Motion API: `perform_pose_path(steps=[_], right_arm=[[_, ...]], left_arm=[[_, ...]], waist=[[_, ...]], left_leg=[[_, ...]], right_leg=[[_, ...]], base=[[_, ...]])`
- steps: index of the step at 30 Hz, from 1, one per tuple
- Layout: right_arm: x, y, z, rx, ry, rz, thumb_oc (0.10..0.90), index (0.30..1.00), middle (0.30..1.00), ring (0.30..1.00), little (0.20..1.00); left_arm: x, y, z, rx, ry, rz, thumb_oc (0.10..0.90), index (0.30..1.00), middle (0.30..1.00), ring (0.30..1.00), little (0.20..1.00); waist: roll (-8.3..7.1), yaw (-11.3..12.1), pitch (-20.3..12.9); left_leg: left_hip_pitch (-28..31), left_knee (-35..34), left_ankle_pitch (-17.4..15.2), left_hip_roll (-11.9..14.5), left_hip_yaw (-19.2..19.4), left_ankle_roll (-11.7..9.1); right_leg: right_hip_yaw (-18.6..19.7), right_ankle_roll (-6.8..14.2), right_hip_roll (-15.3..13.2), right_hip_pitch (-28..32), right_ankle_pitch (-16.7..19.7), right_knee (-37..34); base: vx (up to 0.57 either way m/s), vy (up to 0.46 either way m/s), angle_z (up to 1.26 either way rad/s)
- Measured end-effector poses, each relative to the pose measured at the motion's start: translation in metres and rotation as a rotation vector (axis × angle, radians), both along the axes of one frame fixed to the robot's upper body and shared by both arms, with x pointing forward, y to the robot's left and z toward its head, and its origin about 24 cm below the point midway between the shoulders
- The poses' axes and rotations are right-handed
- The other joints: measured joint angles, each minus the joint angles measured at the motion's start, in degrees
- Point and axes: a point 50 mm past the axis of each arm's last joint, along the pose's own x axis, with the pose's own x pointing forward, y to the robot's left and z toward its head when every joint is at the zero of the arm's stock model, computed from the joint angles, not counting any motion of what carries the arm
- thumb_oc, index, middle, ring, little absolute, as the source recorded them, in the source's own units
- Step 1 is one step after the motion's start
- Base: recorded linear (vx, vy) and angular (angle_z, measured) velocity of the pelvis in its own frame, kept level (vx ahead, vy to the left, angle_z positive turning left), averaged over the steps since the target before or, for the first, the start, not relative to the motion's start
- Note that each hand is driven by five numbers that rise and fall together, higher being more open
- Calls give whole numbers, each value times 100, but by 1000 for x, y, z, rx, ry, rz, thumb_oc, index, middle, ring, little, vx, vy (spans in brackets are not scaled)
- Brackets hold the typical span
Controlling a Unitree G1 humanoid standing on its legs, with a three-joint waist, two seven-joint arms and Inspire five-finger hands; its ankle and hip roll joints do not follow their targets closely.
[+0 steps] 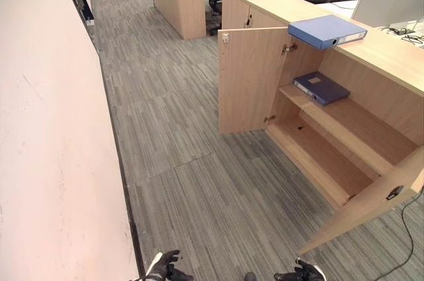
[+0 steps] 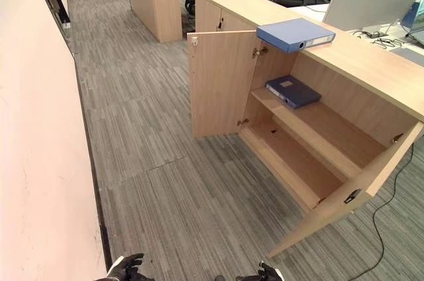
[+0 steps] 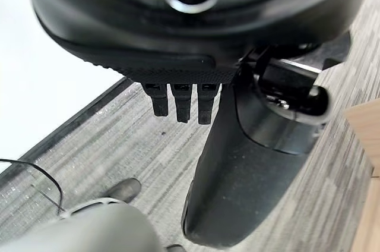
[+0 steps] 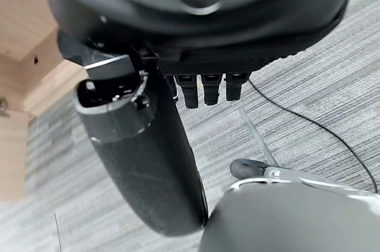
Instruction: Put the empty folder in the office cabinet
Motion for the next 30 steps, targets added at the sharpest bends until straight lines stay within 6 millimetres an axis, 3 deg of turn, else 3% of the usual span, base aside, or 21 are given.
perform_pose_path(steps=[4, 9, 30], right_arm=[[-4, -12, 5, -5, -38, -36, 800, 900, 900, 900, 900], [-2, -12, 8, 6, -68, -32, 800, 900, 900, 900, 900], [-5, -8, 7, 31, -72, -24, 800, 900, 900, 900, 900]], left_arm=[[3, 9, 4, -1, -25, 30, 800, 900, 900, 900, 900], [11, 3, 14, -84, -138, 49, 800, 900, 900, 900, 900], [7, -2, 11, -92, -118, 56, 800, 900, 900, 900, 900]], waist=[[-20, -23, 8], [-35, -30, 22], [9, -22, 22]], left_leg=[[13, 0, -5, 0, 51, 4], [20, 0, -3, -2, 66, 6], [16, 0, 1, -1, 63, 7]], right_leg=[[28, 0, 0, -4, 3, 0], [46, -2, 0, -7, 12, -1], [51, -4, 0, -9, 16, -1]], base=[[-7, 10, -4], [-4, 2, -2], [0, -4, 0]])
